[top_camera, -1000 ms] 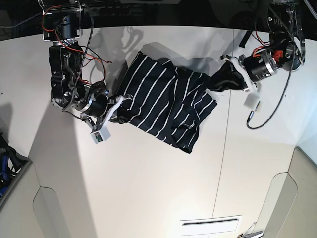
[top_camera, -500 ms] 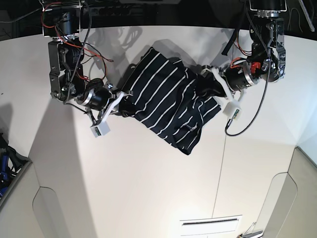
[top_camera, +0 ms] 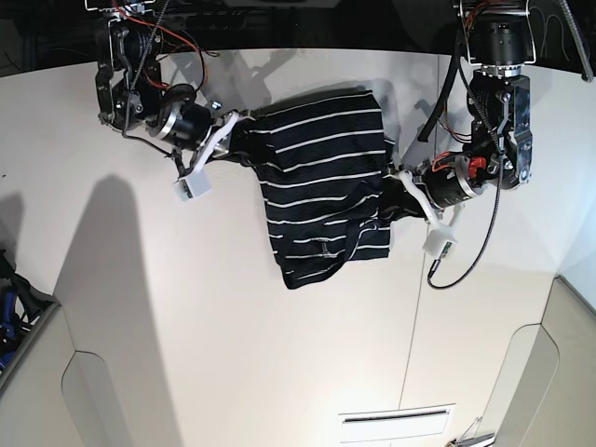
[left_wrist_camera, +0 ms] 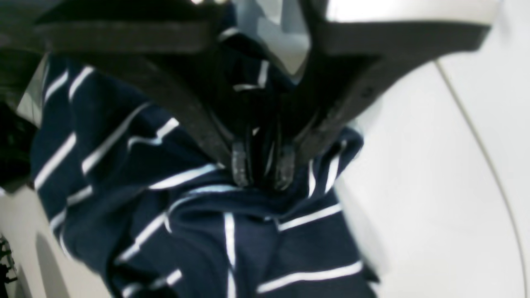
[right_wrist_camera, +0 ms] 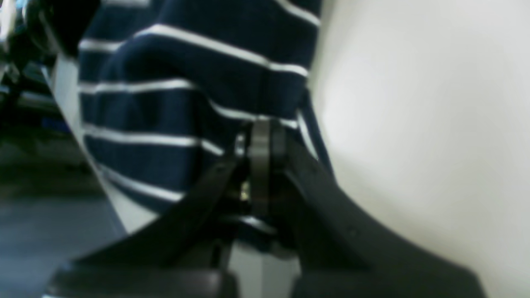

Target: Fold the T-shirt properly

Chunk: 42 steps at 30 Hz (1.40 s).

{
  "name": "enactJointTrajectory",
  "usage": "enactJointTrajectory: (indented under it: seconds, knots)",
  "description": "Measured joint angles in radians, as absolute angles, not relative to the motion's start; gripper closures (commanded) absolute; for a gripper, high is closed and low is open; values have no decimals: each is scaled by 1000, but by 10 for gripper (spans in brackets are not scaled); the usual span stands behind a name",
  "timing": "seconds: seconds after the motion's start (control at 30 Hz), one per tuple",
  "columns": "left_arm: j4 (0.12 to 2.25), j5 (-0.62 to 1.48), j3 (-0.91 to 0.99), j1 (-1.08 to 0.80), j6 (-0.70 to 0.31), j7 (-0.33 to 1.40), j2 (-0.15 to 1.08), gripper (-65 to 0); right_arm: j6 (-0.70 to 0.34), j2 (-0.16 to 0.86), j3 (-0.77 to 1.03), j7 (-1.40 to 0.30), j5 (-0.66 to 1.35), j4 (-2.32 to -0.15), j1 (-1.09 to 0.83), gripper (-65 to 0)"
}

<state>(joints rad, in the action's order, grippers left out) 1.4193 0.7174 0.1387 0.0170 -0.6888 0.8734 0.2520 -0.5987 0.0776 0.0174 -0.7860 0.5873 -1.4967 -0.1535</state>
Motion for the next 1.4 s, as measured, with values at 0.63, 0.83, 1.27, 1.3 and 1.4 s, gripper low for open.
enactJointTrajectory:
  seconds: [0.63, 0.83, 1.27, 1.3, 1.4]
  knots:
    - [1755, 944, 373, -231, -689, 1042, 352, -95, -590, 191, 109, -939, 567, -1817, -297, 0]
    - [1864, 1005, 488, -476, -690, 1068, 353, -94, -594, 300, 107, -932, 609, -1891, -448, 0]
    - [1882, 879, 524, -926, -689, 1054, 309, -95, -591, 604, -22, -959, 675, -1891, -704, 0]
    - [1876, 849, 522, -940, -689, 1035, 292, -95, -591, 630, -47, -958, 675, -1890, -718, 0]
    - [1831, 747, 484, -962, -690, 994, 271, -95, -591, 684, -121, -961, 672, -1859, -723, 0]
